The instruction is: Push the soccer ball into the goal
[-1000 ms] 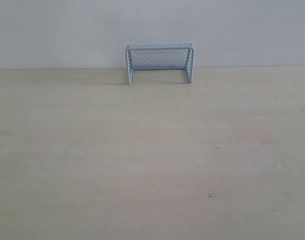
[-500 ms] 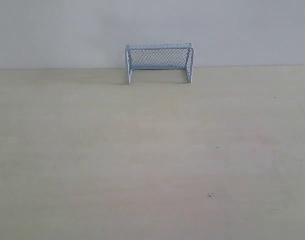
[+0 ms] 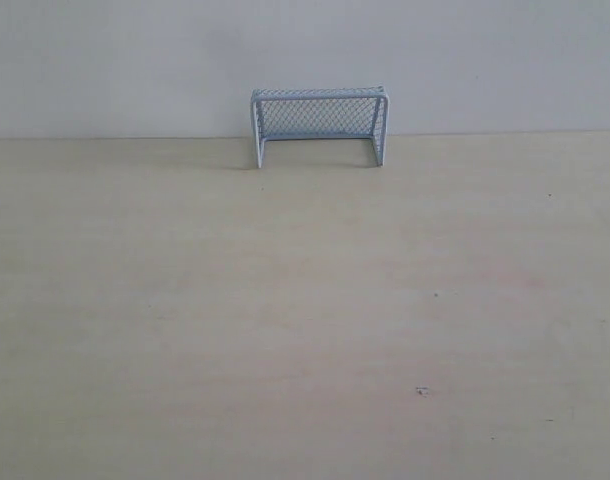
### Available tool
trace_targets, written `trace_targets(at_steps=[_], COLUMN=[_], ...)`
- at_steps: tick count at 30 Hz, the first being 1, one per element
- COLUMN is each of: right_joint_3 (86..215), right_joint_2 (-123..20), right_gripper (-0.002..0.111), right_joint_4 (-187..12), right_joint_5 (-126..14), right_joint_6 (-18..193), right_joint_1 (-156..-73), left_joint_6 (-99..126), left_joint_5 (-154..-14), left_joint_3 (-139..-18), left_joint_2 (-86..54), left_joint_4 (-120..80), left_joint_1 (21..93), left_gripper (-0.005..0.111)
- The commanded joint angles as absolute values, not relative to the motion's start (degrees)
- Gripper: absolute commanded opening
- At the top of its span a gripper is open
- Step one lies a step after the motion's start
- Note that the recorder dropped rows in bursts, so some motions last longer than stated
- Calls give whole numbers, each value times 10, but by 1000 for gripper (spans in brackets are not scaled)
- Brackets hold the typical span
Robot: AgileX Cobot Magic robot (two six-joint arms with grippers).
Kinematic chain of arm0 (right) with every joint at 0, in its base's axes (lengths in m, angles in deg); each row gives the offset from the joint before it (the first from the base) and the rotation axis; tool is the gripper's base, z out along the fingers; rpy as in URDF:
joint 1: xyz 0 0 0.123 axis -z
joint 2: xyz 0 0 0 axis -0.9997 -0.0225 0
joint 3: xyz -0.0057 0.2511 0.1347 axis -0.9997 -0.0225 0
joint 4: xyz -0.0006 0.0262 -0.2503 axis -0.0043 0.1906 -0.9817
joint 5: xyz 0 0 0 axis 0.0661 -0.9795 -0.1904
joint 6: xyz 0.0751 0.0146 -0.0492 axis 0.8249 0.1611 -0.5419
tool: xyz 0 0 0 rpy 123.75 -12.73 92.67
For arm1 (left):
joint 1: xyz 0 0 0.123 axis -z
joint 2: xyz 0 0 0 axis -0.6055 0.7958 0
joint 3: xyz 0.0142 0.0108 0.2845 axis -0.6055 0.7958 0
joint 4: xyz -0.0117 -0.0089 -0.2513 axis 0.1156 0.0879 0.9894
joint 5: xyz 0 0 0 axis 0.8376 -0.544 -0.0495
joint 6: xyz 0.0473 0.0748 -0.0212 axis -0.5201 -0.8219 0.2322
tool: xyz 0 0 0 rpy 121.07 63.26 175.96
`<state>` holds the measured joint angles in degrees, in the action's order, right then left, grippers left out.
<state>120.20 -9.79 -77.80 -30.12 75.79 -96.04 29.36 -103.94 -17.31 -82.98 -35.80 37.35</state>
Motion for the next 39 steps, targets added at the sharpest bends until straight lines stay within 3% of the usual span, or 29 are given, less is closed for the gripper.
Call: trace_targets(at_steps=[1,26,39], right_joint_3=[1181,999,872], right_joint_2=[-69,75,131], right_gripper=[0,0,0], right_joint_4=[-778,-775,-778], right_joint_5=[-309,-347,-446], right_joint_6=[760,790,788], right_joint_1=[-936,-903,-903], left_joint_6=[299,299,299], left_joint_5=[-1037,-1037,-1037], left_joint_3=[-176,-176,-176], left_joint_2=[-827,-827,-827], left_joint_4=[-358,-358,-358], left_joint_1=[378,378,378], left_gripper=[6,6,6])
